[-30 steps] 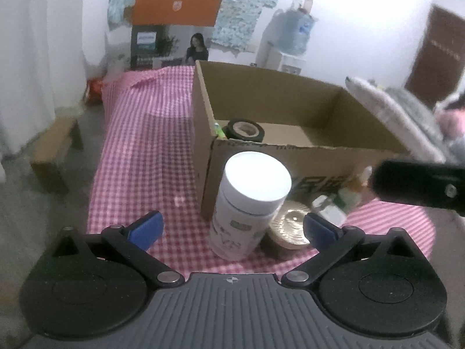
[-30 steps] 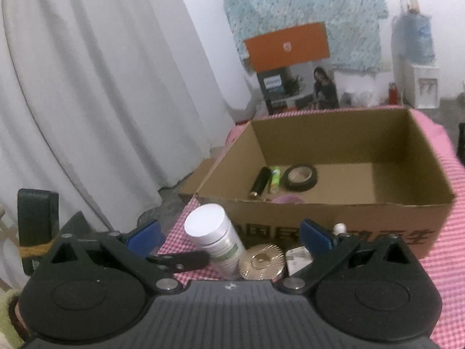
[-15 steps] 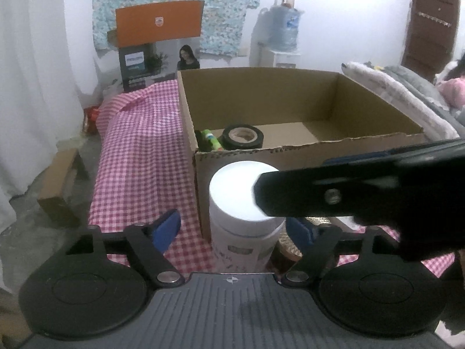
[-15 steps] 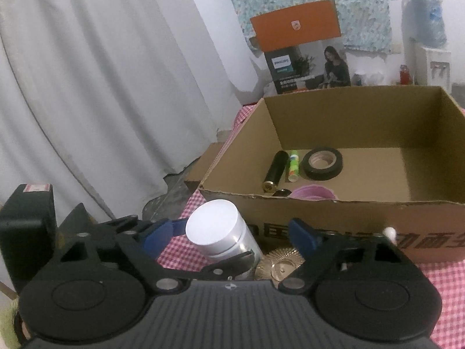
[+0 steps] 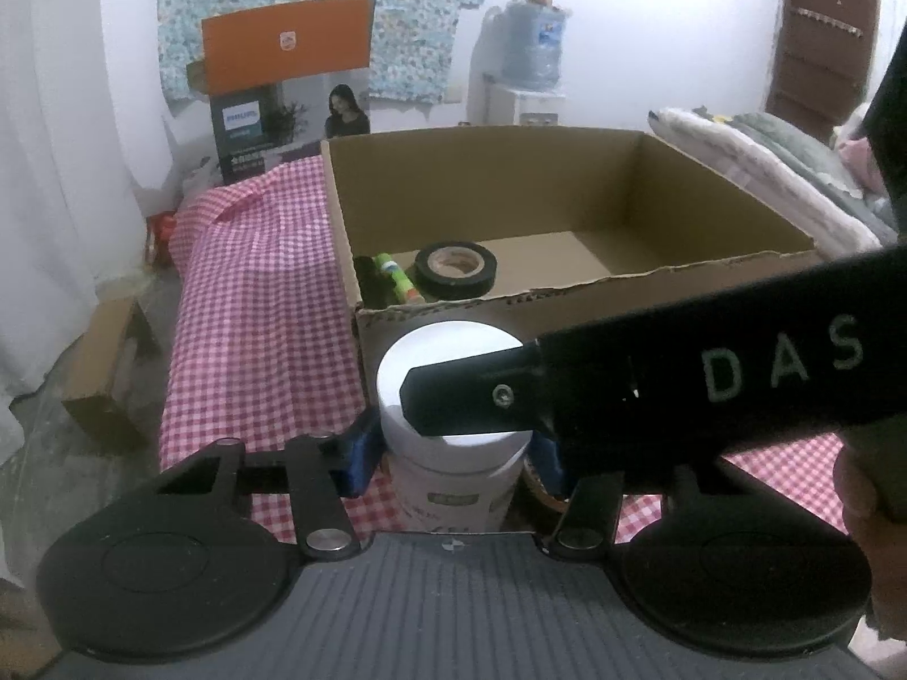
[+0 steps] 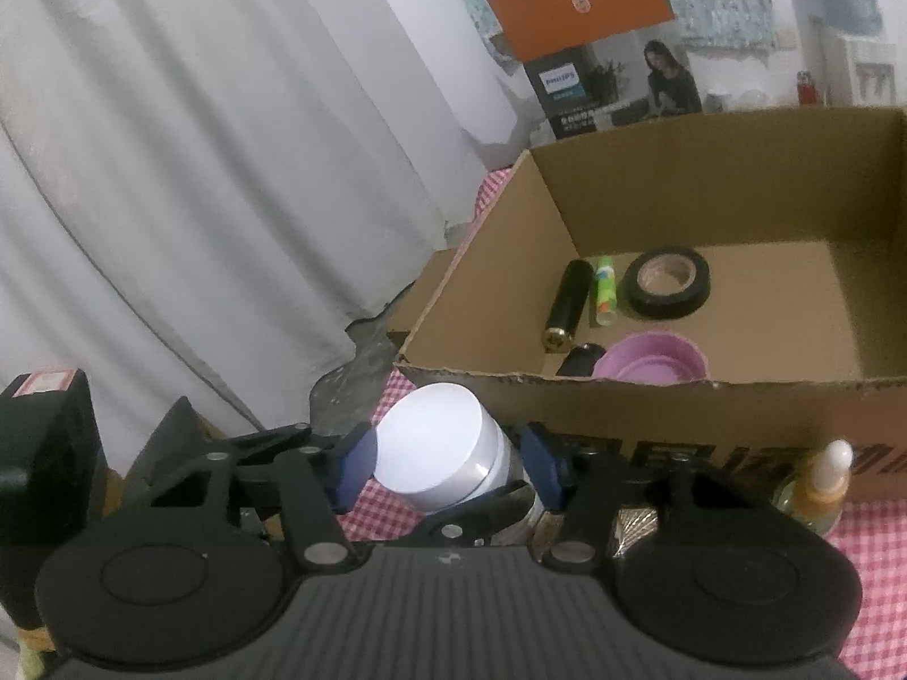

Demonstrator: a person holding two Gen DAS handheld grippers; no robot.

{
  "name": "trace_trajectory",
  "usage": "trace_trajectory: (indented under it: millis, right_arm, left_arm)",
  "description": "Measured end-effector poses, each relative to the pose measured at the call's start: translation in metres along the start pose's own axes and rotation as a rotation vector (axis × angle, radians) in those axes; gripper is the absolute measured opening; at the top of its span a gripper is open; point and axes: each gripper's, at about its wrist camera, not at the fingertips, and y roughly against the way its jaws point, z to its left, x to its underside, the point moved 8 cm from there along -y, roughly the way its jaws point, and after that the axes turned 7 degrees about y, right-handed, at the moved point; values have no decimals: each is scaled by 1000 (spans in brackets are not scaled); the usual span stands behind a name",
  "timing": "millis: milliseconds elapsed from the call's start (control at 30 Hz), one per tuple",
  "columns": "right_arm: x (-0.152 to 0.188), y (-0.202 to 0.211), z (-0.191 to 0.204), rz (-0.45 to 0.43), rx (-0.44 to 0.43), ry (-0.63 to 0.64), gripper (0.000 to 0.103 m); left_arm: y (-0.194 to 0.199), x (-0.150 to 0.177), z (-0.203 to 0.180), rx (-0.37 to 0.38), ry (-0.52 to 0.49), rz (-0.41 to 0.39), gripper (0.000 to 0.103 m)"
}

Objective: Organize rigid objects
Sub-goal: 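Grasp the white supplement jar with the right gripper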

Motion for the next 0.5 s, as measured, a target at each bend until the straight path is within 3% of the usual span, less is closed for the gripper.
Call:
trace_trajectory:
  millis: [267, 500]
  right_arm:
    - [-2, 0, 1, 3, -17, -27, 48]
    - [-4, 0, 7, 2, -23, -23, 48]
  left_arm:
    - [5, -1, 1, -13, 10, 6, 54]
    - [12, -3, 1, -29, 13, -5, 53]
